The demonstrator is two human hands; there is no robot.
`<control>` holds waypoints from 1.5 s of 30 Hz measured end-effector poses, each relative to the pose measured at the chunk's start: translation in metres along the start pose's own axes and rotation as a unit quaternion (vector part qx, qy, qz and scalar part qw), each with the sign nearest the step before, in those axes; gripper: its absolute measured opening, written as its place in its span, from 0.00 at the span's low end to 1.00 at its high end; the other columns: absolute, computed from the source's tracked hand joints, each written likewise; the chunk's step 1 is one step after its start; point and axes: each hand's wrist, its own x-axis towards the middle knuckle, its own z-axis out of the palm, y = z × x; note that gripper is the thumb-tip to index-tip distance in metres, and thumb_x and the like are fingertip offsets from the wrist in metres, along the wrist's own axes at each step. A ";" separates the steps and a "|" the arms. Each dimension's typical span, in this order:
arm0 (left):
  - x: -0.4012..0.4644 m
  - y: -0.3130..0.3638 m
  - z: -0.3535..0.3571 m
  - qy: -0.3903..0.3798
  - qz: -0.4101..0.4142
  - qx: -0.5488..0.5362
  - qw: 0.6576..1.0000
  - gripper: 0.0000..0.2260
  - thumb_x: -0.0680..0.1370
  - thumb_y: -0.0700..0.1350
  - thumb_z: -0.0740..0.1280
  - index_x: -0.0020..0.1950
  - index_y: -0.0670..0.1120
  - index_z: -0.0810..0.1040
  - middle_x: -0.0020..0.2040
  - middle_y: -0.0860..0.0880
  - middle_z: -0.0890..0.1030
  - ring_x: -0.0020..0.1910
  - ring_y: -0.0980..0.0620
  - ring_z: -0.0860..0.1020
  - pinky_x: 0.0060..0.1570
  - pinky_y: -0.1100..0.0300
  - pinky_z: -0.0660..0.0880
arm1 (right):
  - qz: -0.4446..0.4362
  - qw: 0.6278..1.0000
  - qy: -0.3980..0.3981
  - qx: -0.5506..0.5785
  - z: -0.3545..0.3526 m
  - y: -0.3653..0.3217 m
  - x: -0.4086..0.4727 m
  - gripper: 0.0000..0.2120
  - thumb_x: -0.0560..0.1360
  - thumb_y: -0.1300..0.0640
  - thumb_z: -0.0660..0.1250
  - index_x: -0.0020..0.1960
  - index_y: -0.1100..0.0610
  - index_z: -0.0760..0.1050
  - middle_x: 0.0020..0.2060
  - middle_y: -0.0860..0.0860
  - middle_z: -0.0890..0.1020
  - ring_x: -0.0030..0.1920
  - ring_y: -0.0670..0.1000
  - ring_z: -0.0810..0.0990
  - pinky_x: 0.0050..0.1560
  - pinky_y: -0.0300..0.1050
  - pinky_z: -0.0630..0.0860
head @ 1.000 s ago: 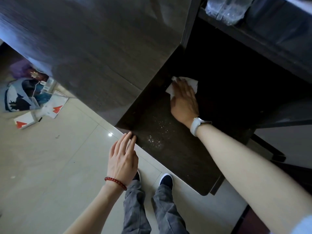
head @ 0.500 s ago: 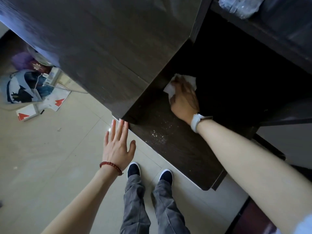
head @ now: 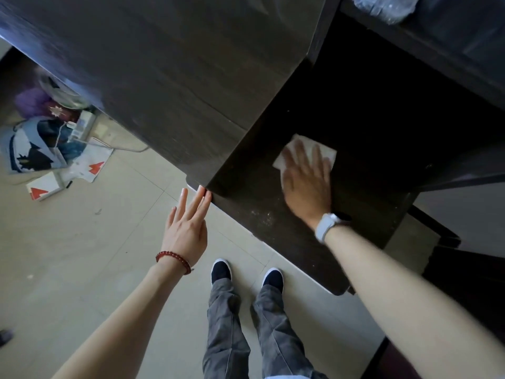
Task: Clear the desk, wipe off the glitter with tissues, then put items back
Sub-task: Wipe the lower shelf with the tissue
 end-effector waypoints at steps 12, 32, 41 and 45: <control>0.001 -0.005 -0.014 -0.080 0.031 0.043 0.995 0.26 0.80 0.48 0.54 0.74 0.51 0.45 0.77 0.49 0.44 0.75 0.47 0.40 0.75 0.49 0.46 | 0.177 0.984 -0.017 0.016 0.004 0.029 -0.071 0.26 0.77 0.53 0.49 0.74 0.49 0.48 0.76 0.52 0.48 0.74 0.59 0.44 0.72 0.59 0.44; 0.000 -0.009 -0.013 -0.068 0.056 0.032 0.996 0.26 0.79 0.42 0.56 0.75 0.47 0.49 0.77 0.48 0.46 0.76 0.48 0.42 0.74 0.49 0.53 | 0.197 0.975 0.045 0.094 0.053 -0.081 -0.146 0.25 0.76 0.54 0.49 0.72 0.53 0.56 0.73 0.55 0.59 0.73 0.59 0.53 0.72 0.60 0.52; 0.003 -0.060 -0.037 -0.009 0.014 0.003 1.000 0.23 0.76 0.36 0.60 0.71 0.40 0.62 0.73 0.40 0.62 0.74 0.43 0.55 0.72 0.49 0.55 | 0.014 0.996 -0.006 0.086 0.056 -0.142 -0.095 0.27 0.72 0.61 0.51 0.71 0.56 0.61 0.70 0.51 0.67 0.71 0.55 0.62 0.72 0.50 0.46; -0.008 -0.048 -0.033 -0.028 0.095 0.014 0.995 0.21 0.74 0.35 0.63 0.67 0.39 0.68 0.68 0.38 0.70 0.69 0.38 0.66 0.66 0.43 0.65 | 0.012 0.998 -0.008 0.063 0.044 -0.094 -0.112 0.24 0.74 0.58 0.50 0.70 0.55 0.62 0.70 0.51 0.68 0.71 0.54 0.62 0.71 0.50 0.50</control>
